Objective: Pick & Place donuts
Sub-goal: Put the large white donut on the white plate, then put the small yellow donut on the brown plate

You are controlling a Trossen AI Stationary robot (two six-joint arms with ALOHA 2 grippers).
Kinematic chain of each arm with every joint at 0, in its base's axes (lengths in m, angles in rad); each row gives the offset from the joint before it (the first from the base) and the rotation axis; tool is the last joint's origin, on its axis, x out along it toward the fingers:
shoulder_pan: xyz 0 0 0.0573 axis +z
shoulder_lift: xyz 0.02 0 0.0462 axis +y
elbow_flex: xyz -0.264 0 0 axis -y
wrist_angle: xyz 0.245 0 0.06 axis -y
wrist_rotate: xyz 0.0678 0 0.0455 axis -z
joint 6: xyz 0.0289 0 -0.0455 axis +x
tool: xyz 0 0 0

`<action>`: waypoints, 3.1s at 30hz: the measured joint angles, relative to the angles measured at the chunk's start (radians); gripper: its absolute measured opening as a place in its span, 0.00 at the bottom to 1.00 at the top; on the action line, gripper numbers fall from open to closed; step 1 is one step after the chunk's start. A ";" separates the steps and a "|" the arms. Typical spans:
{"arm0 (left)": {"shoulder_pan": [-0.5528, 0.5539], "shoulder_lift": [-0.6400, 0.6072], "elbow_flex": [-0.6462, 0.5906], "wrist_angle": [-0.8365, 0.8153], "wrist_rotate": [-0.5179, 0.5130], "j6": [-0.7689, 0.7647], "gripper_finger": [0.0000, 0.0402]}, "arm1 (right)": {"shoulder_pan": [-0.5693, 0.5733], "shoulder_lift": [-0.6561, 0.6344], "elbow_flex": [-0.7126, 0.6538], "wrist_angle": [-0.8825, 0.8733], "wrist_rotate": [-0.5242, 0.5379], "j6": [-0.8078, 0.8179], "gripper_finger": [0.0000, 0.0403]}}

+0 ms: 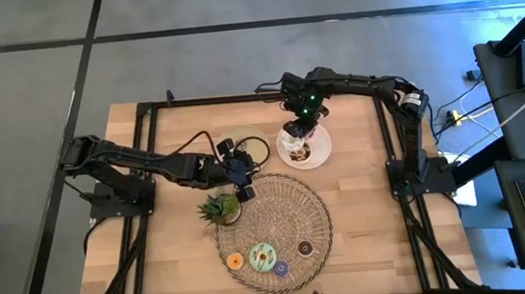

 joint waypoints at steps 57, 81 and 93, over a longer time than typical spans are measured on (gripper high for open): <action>-0.003 0.000 -0.001 -0.095 0.132 -0.074 0.42 | 0.243 -0.362 -0.105 0.186 0.492 -0.072 0.32; -0.206 0.000 -0.001 -0.016 0.643 0.017 0.41 | 0.582 -0.663 -0.789 1.151 0.455 -0.183 0.32; -0.404 0.126 0.008 -0.059 0.449 -0.038 0.31 | 0.582 -0.663 -0.789 1.147 0.455 -0.179 0.32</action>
